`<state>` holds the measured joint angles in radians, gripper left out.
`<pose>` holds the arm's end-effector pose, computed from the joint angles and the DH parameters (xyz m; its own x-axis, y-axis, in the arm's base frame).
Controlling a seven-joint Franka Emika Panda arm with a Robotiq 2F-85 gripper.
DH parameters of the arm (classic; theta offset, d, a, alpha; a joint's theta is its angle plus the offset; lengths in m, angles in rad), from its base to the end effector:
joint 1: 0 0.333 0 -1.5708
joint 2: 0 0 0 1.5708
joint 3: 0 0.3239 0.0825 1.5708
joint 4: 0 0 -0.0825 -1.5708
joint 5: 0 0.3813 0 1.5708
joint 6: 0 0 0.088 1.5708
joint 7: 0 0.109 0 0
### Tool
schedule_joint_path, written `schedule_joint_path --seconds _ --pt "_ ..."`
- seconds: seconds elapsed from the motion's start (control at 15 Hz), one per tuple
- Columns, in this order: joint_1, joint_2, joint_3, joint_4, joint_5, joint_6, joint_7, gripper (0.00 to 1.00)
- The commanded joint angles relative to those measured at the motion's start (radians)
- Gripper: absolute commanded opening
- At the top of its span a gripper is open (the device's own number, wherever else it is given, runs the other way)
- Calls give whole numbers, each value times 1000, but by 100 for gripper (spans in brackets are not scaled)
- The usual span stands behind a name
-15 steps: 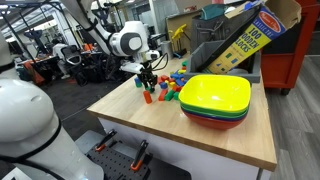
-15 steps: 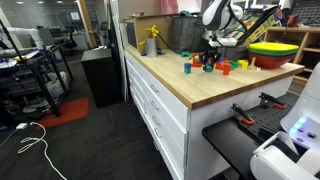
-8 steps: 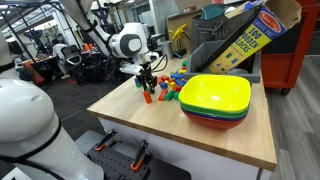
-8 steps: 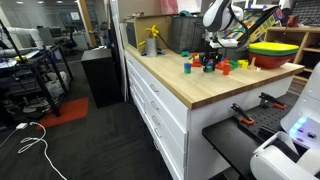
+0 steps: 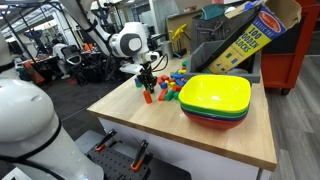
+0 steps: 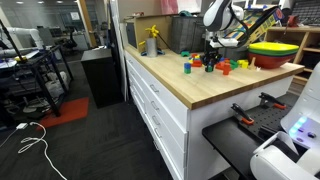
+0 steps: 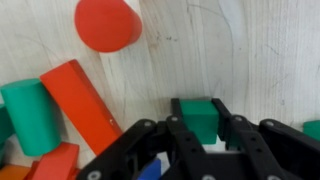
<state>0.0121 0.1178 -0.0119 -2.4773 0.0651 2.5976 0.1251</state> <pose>0.4769 -0.0012 0.2533 0.9838 -0.1795 -0.0024 -0.1794 -0.9832 -0.0324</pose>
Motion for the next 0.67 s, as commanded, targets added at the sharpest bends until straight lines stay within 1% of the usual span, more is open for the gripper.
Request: schedule_joint_path --seconds 0.0,0.6 --pt "-6 -37 -5 -1 -2 -13 23 8" --pt "-1 -79 15 45 30 -71 -2 8"
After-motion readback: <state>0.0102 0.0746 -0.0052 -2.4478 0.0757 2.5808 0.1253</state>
